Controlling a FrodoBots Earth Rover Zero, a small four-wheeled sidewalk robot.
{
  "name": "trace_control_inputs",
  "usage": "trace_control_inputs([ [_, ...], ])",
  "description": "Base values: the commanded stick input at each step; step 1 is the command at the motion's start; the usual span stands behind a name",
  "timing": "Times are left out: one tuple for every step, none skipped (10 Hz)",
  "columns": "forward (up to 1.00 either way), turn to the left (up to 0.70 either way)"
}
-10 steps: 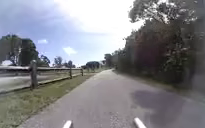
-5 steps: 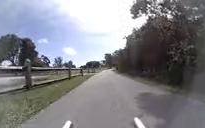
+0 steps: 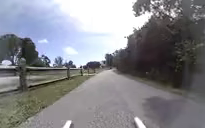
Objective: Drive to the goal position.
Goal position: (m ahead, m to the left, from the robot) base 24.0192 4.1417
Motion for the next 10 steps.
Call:
trace_control_inputs([
  [0.5, 0.0],
  [0.5, 0.0],
  [0.5, 0.0],
  [0.5, 0.0],
  [0.5, 0.0],
  [0.5, 0.0],
  [0.5, 0.0],
  [0.5, 0.0],
  [0.5, 0.0],
  [0.5, 0.0],
])
